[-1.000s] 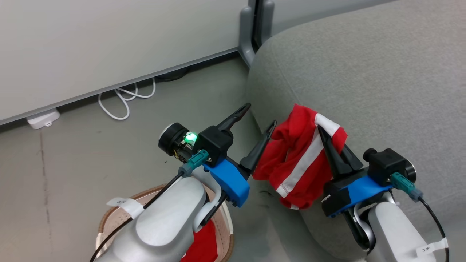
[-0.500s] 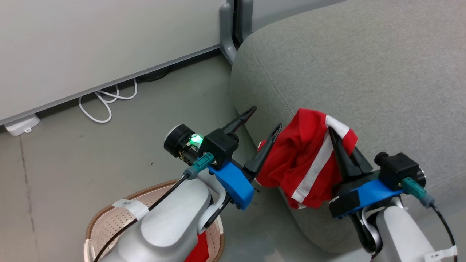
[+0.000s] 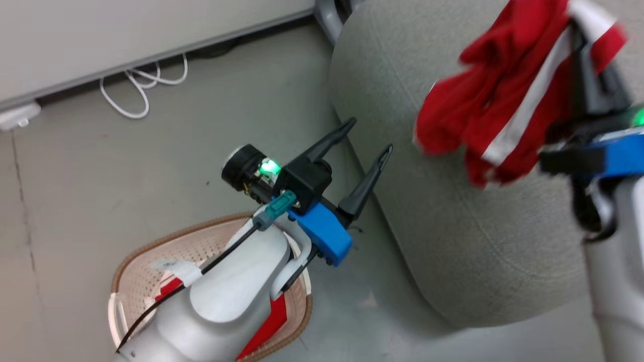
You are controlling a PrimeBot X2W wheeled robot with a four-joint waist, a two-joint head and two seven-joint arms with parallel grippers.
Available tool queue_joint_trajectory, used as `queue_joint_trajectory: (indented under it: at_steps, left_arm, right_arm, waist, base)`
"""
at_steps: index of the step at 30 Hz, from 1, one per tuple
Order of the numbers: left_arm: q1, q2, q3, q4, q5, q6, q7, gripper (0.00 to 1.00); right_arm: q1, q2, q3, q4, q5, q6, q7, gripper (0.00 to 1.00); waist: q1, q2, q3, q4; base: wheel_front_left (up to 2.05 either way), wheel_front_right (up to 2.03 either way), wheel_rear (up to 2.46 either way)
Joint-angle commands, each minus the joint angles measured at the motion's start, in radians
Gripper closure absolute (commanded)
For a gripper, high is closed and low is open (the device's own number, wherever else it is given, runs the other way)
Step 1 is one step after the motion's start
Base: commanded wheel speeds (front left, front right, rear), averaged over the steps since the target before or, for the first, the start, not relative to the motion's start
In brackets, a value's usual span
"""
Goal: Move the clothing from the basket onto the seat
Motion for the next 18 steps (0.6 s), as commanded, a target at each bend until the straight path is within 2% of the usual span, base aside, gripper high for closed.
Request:
queue_joint_trajectory:
  at_steps: [1, 9, 18]
  left_arm:
    - [-0.021, 0.012, 0.0, -0.005, 0.007, 0.005, 0.002, 0.0]
    - [-0.094, 0.022, -0.009, -0.043, 0.038, 0.011, 0.024, 0.0]
    - [-0.156, 0.018, -0.024, -0.067, 0.064, 0.012, 0.033, 0.0]
  right_arm:
    - [-0.041, -0.016, -0.015, -0.01, 0.005, 0.0, -0.004, 1.0]
    - [-0.261, -0.14, -0.153, -0.045, -0.022, 0.0, -0.003, 1.0]
    - [-0.382, -0.273, -0.285, 0.069, -0.029, 0.0, -0.003, 1.0]
  waist:
    - [0.0, 0.0, 0.057, 0.018]
    - [0.0, 0.0, 0.212, 0.06]
    - [0.0, 0.0, 0.331, 0.094]
  base:
    - [0.0, 0.0, 0.0]
    - [0.0, 0.0, 0.0]
    - [0.0, 0.0, 0.0]
